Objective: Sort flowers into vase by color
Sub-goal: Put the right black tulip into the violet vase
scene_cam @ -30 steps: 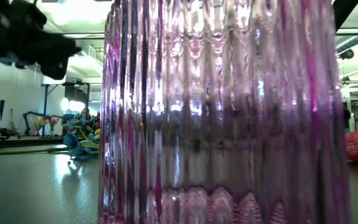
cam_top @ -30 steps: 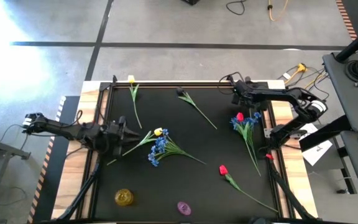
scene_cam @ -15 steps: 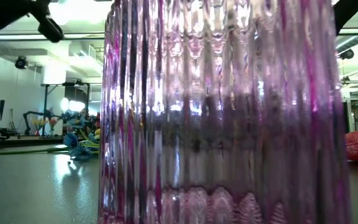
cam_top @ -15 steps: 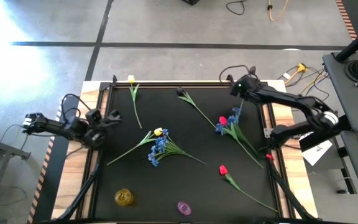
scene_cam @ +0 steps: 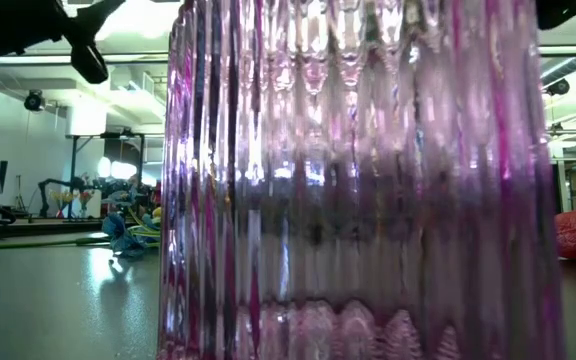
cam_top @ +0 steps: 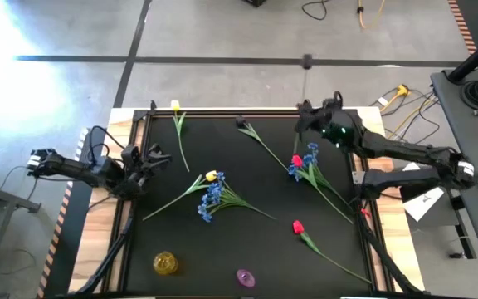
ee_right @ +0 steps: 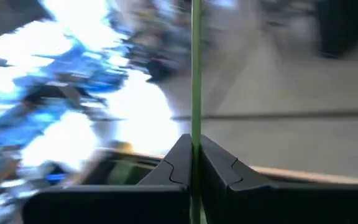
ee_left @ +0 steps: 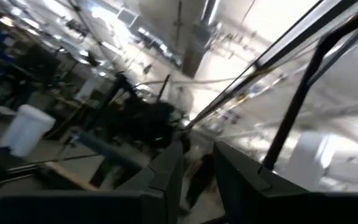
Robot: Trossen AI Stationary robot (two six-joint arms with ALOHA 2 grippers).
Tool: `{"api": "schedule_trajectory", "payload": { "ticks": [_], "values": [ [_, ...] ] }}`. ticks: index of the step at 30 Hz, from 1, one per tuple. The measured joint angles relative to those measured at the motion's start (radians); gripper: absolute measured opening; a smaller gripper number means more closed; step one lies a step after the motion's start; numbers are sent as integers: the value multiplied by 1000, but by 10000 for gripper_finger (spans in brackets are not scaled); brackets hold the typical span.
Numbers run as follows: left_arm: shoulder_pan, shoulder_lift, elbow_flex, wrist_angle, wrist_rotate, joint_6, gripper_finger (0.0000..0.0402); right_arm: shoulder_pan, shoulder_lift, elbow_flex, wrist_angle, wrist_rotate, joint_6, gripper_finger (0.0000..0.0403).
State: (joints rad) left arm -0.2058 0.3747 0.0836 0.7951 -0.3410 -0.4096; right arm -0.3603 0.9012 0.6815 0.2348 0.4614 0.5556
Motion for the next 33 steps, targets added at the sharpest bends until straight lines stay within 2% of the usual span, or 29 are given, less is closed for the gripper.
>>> {"api": "schedule_trajectory", "payload": {
  "ticks": [4, 6, 11, 14, 17, 21, 25, 29, 33],
  "values": [
    [0, 56, 101, -220, 2, 33, 77, 232, 26, 0, 192, 119, -59, 9],
    [0, 86, 169, -356, 34, 34, 77, 346, 55, 5, 263, 196, -100, 9],
    [-4, 168, 330, -664, 175, 31, 77, 591, 164, 75, 303, 322, -158, 9],
    [-9, 219, 407, -767, 235, -9, 77, 697, 256, 138, 302, 358, -163, 9],
    [-23, 268, 450, -779, 279, -61, 77, 778, 359, 215, 302, 377, -171, 9],
    [-76, 330, 476, -756, 279, -135, 77, 868, 506, 341, 302, 402, -221, 9],
    [-169, 394, 472, -674, 271, -231, 77, 957, 647, 494, 303, 458, -356, 9],
    [-297, 450, 469, -656, 182, -313, 77, 1011, 783, 630, 303, 447, -513, 9],
    [-427, 472, 469, -656, 32, -365, 77, 1040, 916, 738, 299, 442, -523, 9]
  ]
}}
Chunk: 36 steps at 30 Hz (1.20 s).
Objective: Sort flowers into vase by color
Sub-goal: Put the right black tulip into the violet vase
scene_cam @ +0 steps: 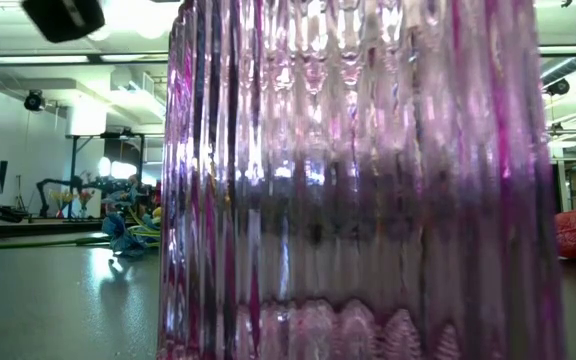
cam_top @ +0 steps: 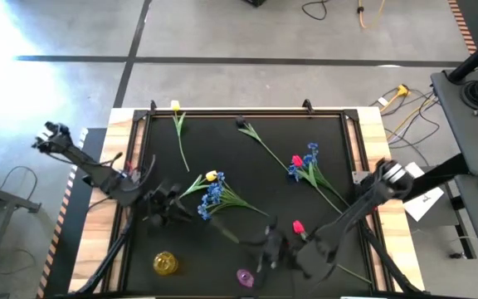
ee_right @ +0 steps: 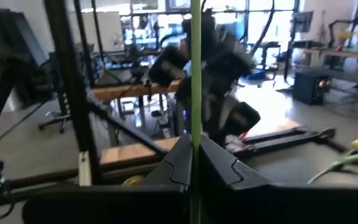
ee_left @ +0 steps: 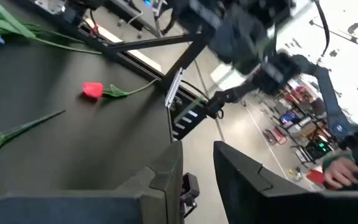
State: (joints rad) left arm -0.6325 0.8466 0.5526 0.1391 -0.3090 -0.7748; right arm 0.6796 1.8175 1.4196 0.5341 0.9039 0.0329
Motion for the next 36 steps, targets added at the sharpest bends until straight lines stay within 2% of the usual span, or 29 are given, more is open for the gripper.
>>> {"api": "schedule_trajectory", "payload": {
  "ticks": [4, 7, 16, 21, 36],
  "values": [
    [-116, 11, 3, 1, -175, -5, 77, 9, 98, 87, 6, 9, -18, 9],
    [-172, 20, 3, 3, -247, -22, 77, 8, 155, 115, 35, 13, 11, 9],
    [-249, 51, 7, 3, -257, -123, 77, 22, 232, 116, 233, 15, -15, 9],
    [-251, 75, 8, 16, -257, -185, 77, 30, 241, 107, 254, 13, -58, 9],
    [-250, 162, 8, 75, -257, -205, 77, 52, 244, 18, 339, 5, -41, 9]
  ]
}}
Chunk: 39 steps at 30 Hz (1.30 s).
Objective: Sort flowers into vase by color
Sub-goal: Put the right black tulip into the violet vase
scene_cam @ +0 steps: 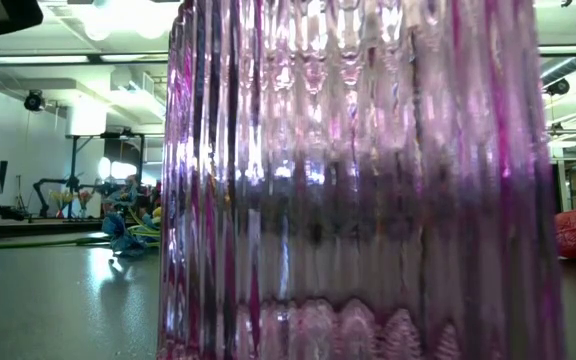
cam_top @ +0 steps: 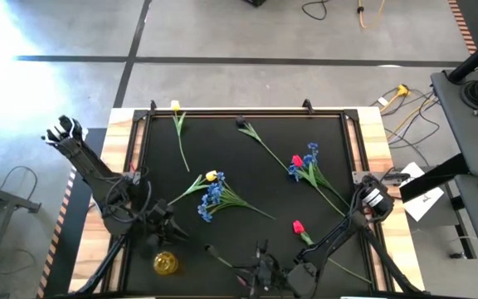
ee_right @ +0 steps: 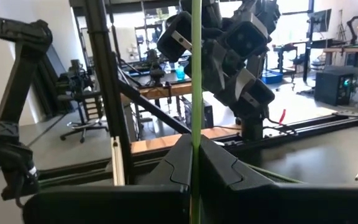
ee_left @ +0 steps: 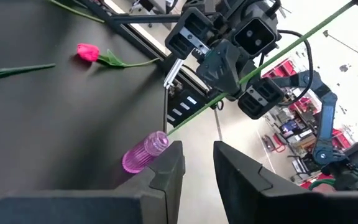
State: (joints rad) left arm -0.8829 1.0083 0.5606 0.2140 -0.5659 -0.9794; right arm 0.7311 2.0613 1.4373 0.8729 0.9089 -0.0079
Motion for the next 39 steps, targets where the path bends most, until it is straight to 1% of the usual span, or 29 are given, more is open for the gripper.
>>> {"api": "schedule_trajectory", "payload": {
  "ticks": [5, 10, 24, 28, 30, 33, 39],
  "values": [
    [0, 14, 0, 14, 0, -3, 77, -16, 0, -29, 0, -6, -40, 9],
    [0, 5, 0, 19, 2, -8, 77, -55, 0, -54, 0, -86, 26, 9],
    [0, -28, 0, 8, 7, -7, 77, -91, 0, -69, 30, -71, -68, 9],
    [0, -30, 0, 4, 10, -7, 77, -95, -1, -71, 29, -71, -39, 9],
    [0, -35, 0, -8, 31, -7, 77, -95, -2, -71, 29, -71, -17, 9],
    [0, -53, 0, -48, 47, -9, 77, -93, -1, -71, 18, -71, 35, 9],
    [0, -108, 0, -133, 48, -26, 77, -88, -6, -71, -52, -71, 45, 13]
  ]
}}
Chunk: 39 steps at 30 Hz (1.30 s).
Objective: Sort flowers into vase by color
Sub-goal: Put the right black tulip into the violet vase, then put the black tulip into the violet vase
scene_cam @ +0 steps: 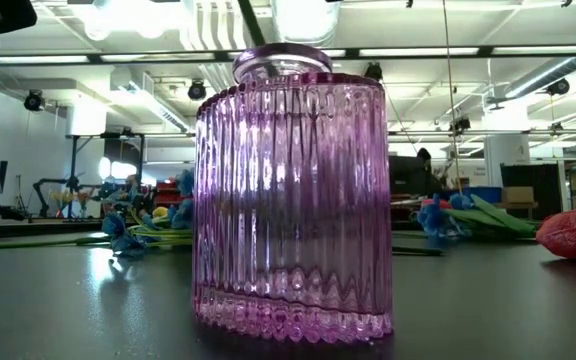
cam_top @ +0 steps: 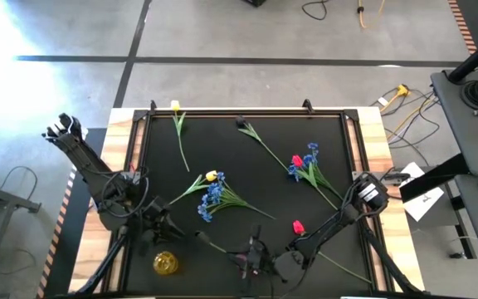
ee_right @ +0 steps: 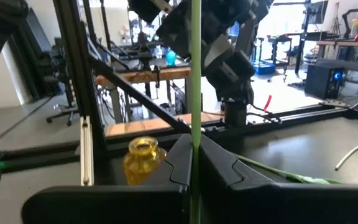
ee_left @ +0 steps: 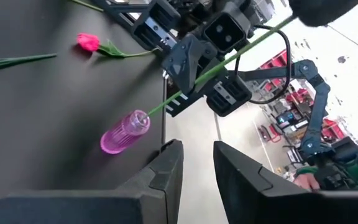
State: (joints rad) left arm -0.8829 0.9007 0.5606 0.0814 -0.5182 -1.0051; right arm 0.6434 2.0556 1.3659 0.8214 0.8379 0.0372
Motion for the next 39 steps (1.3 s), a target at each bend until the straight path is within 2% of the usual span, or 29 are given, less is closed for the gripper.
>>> {"api": "schedule_trajectory", "payload": {
  "ticks": [6, 13, 16, 18, 21, 25, 28, 31, 36, 39],
  "values": [
    [0, -55, 0, -95, -7, 1, 77, 0, -36, 0, -157, -10, 129, 60],
    [1, -132, 0, -221, -20, 1, 77, 6, -175, 0, -511, -52, 322, 153],
    [1, -163, 0, -291, -25, 0, 77, 6, -260, 0, -687, -126, 430, 181],
    [1, -177, 0, -340, -45, -11, 77, 6, -319, 0, -804, -163, 537, 192],
    [1, -185, 0, -418, -92, -24, 77, 4, -401, 0, -997, -161, 709, 200],
    [1, -181, -3, -508, -159, -26, 77, -25, -487, 0, -1244, -158, 857, 199],
    [2, -165, -13, -537, -204, -41, 77, -83, -533, 0, -1385, -164, 943, 199],
    [3, -140, -14, -536, -249, -58, 77, -173, -561, 0, -1473, -206, 955, 199],
    [3, -94, -14, -539, -278, -33, 77, -389, -562, 1, -1563, -334, 931, 199],
    [3, -72, -14, -533, -278, -32, 77, -531, -537, 1, -1571, -374, 879, 199]
  ]
}}
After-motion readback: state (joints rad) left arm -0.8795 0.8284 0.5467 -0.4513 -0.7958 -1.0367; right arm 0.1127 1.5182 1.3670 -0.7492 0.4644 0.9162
